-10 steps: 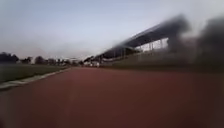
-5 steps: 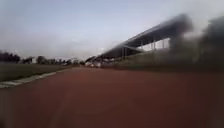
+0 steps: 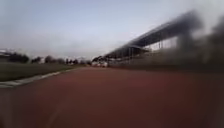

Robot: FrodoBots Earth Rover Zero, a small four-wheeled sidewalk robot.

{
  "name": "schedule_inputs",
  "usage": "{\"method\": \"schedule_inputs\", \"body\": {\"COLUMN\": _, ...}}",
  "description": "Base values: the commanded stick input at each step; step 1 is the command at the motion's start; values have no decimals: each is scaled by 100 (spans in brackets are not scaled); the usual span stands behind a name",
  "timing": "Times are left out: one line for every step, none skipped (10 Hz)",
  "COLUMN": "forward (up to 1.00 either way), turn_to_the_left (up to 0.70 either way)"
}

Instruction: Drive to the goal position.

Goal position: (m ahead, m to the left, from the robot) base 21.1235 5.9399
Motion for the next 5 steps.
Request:
{"method": "schedule_inputs", "body": {"forward": 70, "turn_to_the_left": 0}}
{"method": "schedule_inputs", "body": {"forward": 70, "turn_to_the_left": 0}}
{"method": "schedule_inputs", "body": {"forward": 70, "turn_to_the_left": 0}}
{"method": "schedule_inputs", "body": {"forward": 70, "turn_to_the_left": 0}}
{"method": "schedule_inputs", "body": {"forward": 70, "turn_to_the_left": 0}}
